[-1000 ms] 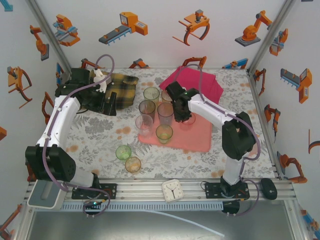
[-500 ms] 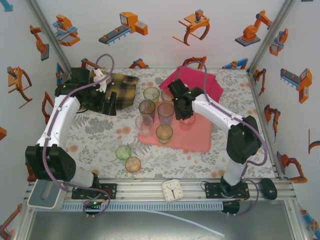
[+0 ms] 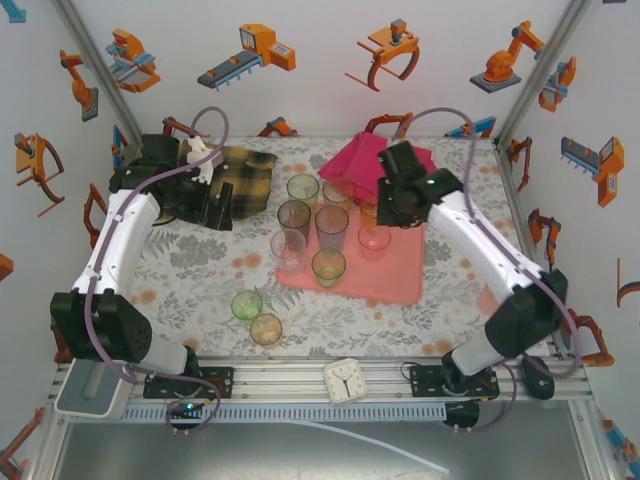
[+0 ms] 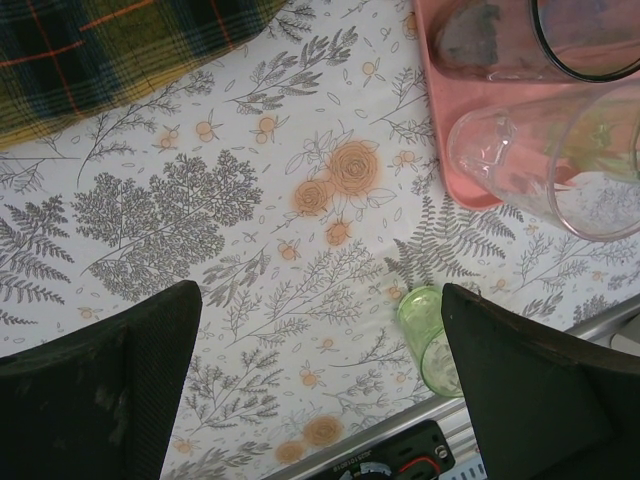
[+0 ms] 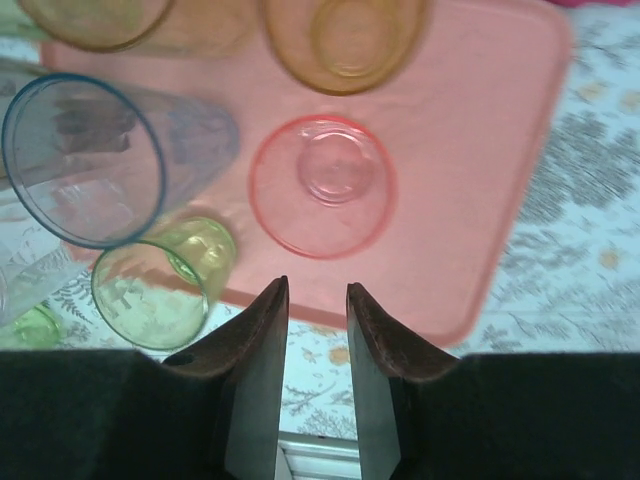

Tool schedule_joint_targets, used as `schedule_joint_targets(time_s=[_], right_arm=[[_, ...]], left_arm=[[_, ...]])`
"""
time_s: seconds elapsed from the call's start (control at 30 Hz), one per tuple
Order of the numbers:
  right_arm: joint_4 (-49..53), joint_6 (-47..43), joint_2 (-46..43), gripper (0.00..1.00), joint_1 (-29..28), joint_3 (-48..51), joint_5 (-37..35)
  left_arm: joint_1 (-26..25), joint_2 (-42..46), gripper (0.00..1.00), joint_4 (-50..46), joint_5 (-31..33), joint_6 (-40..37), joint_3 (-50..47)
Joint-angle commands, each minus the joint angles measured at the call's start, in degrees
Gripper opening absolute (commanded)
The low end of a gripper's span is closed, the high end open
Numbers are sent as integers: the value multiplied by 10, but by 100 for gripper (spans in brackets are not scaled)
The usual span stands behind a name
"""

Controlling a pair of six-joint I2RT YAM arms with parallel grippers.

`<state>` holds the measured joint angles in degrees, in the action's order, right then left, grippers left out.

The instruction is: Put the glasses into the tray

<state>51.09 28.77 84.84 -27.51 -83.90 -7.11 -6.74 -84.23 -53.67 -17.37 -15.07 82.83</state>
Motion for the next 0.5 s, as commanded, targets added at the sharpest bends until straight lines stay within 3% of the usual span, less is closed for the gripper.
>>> schedule_joint_targets(time_s=[0.0,0.17,0.47], right_arm=[[79,23,-69,33,46,41,-25],[114,20,-152,38,158,109,-4],[147,-12,-174,41,311,158,16]], left_arm=[[-8,13,97,-17,-4,-16,18],[-30,17,97,-21,-3,-26,15],[-55,34,97,-21,-17,-27,5]])
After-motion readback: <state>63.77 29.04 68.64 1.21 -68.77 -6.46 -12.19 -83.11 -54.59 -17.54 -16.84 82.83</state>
